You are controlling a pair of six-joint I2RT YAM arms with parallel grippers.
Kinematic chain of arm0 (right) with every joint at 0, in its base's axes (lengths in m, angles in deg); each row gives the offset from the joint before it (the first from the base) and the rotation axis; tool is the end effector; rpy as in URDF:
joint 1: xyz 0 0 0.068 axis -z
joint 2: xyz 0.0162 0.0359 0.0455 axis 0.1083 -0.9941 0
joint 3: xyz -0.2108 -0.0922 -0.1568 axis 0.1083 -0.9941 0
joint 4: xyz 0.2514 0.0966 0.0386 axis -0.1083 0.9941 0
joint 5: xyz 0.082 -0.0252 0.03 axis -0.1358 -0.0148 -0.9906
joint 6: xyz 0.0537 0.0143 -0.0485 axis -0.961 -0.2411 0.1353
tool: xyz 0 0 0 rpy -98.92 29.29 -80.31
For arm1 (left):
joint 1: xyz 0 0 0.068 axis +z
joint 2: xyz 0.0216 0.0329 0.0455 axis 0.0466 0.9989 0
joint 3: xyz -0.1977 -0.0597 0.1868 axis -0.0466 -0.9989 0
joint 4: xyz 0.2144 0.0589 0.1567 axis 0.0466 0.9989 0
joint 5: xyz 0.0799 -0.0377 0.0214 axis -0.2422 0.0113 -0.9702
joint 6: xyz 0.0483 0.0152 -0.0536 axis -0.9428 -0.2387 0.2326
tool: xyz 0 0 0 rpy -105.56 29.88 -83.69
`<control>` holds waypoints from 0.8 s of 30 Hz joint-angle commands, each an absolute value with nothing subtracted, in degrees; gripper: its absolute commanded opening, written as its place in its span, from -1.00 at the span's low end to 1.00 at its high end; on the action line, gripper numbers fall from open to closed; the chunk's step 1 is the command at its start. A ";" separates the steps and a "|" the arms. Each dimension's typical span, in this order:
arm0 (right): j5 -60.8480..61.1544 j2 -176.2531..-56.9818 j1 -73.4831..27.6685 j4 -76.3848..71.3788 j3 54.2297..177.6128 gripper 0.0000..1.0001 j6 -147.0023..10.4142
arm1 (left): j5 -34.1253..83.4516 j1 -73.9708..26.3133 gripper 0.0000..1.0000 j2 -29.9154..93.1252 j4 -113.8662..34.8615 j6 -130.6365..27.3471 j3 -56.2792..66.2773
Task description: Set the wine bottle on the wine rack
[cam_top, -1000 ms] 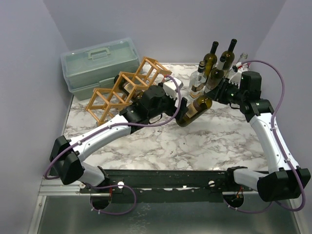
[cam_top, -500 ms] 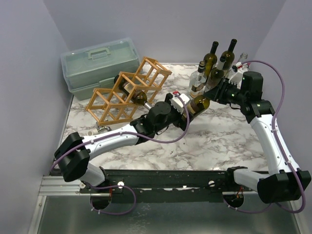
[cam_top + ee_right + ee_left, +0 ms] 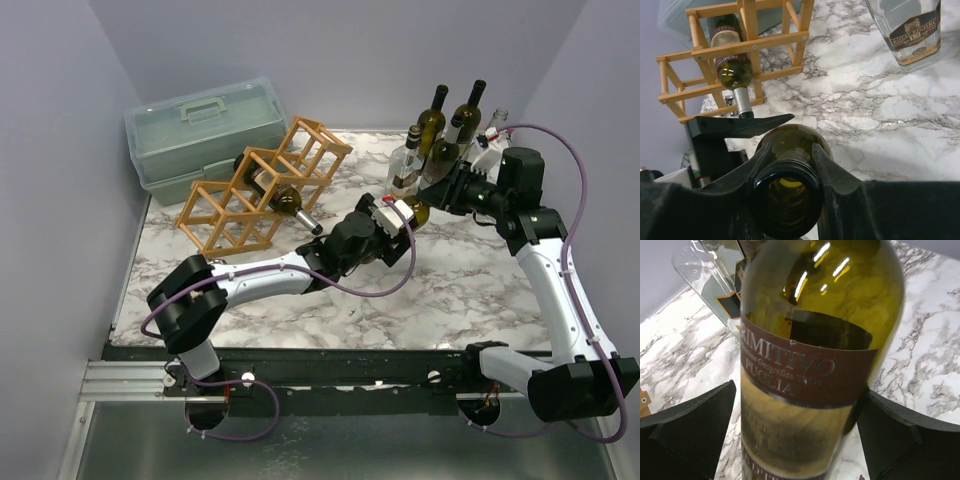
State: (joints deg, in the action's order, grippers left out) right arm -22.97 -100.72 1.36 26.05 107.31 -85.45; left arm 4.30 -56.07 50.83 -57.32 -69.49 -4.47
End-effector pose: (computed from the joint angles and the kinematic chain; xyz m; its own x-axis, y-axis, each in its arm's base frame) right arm 0.2701 0.0546 0.3683 -0.6313 0.2967 -0.7166 -0.2945 0.7630 0.5754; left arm 0.2302 -0.3544 0.2700 -0.0277 0.2514 -0.9675 0.7369 0.6592 0.1501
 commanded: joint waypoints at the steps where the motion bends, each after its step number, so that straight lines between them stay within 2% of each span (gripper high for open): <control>1: -28.80 -97.61 1.12 25.57 110.90 -0.99 -87.35 | -0.01 -56.08 0.98 53.79 -59.54 -72.96 -2.58; 5: -29.53 -97.39 1.12 26.06 111.48 -0.99 -87.18 | -1.44 -56.14 0.92 54.80 -61.44 -73.88 -2.84; 7: -29.72 -97.33 1.12 26.47 111.57 -0.99 -87.05 | -1.95 -56.22 0.80 55.04 -62.32 -75.38 -2.83; 13: -29.76 -96.67 1.12 25.88 110.90 -0.99 -87.04 | -3.15 -56.22 -0.26 54.15 -62.86 -79.62 -2.61; 17: -28.66 -96.63 1.12 27.05 111.13 -0.98 -85.77 | -4.30 -56.22 -0.74 53.24 -63.58 -83.15 -3.37; 19: -27.39 -96.12 1.12 27.98 111.13 -0.74 -84.81 | -4.85 -56.24 -0.85 53.08 -63.59 -85.80 -3.32; 22: -24.40 -94.86 1.12 30.04 111.67 -0.20 -83.00 | -5.99 -56.64 -1.00 52.59 -63.22 -91.05 -2.94; 24: -22.73 -94.23 1.12 32.33 112.71 0.11 -81.42 | -6.29 -56.83 -1.00 51.96 -62.01 -94.38 -2.52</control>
State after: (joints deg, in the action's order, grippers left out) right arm -24.04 -97.29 1.40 27.49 109.08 -83.37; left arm -1.33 -57.14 54.48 -61.41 -84.24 -3.86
